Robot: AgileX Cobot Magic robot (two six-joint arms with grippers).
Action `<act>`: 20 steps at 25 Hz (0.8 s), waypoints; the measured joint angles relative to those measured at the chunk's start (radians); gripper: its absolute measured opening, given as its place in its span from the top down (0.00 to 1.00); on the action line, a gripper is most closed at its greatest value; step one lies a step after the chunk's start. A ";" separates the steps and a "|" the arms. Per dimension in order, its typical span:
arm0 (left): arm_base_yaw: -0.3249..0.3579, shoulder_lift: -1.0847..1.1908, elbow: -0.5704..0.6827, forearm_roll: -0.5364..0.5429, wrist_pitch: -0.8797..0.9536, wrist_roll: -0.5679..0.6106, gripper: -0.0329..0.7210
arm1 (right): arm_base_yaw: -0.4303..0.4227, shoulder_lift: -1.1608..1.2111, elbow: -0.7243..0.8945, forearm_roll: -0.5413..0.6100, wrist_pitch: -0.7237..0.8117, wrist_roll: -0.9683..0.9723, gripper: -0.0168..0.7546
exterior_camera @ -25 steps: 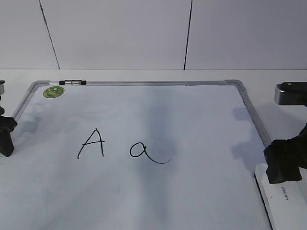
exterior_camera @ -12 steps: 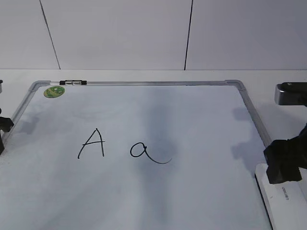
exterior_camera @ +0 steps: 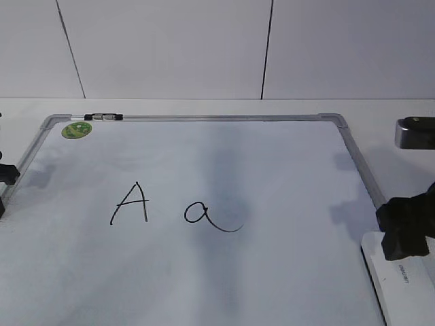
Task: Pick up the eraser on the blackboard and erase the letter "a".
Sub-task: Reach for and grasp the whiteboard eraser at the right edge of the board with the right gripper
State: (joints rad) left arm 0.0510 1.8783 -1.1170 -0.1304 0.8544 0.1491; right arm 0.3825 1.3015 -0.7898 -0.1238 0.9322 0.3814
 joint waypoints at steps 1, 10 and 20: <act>0.000 0.000 0.000 0.000 0.000 0.000 0.83 | 0.000 0.000 0.000 0.000 0.000 0.013 0.21; 0.002 0.000 -0.002 0.014 0.000 -0.006 0.93 | 0.000 0.000 0.066 0.003 -0.043 0.037 0.21; 0.002 0.000 -0.002 0.017 0.000 -0.006 0.93 | 0.000 0.000 0.079 0.006 -0.124 0.037 0.21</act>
State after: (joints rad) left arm 0.0533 1.8783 -1.1189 -0.1137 0.8544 0.1432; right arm 0.3825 1.3015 -0.7112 -0.1180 0.8086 0.4181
